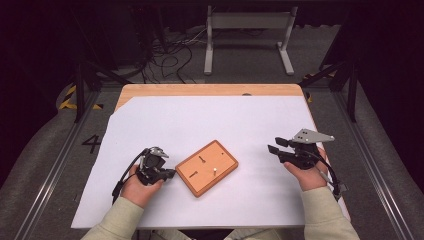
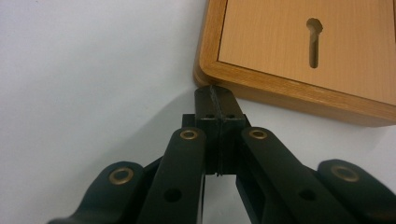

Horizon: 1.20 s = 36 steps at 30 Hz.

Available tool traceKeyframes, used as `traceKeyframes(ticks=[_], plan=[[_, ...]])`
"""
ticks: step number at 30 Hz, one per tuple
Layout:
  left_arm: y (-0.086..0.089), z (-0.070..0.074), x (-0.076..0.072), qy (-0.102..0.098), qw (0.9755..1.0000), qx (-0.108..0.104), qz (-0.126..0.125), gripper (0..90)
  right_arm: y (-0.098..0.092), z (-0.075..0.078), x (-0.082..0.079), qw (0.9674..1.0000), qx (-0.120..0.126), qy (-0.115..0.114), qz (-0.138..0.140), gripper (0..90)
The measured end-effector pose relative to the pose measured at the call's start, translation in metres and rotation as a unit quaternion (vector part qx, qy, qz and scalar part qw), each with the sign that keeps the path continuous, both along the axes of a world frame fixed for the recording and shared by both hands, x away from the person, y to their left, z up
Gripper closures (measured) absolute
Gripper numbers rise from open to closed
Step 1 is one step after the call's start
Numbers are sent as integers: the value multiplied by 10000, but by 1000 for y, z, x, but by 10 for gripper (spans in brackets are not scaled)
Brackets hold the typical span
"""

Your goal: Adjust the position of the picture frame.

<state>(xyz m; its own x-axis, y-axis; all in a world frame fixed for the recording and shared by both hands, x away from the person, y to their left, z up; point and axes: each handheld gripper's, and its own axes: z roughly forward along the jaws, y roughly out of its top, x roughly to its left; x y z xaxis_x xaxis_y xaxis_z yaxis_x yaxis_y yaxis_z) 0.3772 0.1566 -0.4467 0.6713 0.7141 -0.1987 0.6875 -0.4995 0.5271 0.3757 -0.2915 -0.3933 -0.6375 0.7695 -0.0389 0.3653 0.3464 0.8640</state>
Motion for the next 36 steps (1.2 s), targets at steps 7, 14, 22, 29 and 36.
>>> traceKeyframes(ticks=[7,14,22,29,36], plan=[[-8,0,6,-182,9998,66,99,899,-2,-1,-2,10000,-3,16,-42,571],[-17,-1,21,-334,9990,27,286,899,-6,-3,-5,9999,-21,49,-104,570],[-25,-3,40,-479,9982,6,352,899,-11,-4,-11,9998,-35,83,-178,570],[-30,-4,59,-440,9976,-167,502,899,-14,-8,-13,9996,-46,132,-230,570],[-35,-5,72,-551,9966,-225,567,899,-15,-11,-15,9996,-75,160,-229,569]])
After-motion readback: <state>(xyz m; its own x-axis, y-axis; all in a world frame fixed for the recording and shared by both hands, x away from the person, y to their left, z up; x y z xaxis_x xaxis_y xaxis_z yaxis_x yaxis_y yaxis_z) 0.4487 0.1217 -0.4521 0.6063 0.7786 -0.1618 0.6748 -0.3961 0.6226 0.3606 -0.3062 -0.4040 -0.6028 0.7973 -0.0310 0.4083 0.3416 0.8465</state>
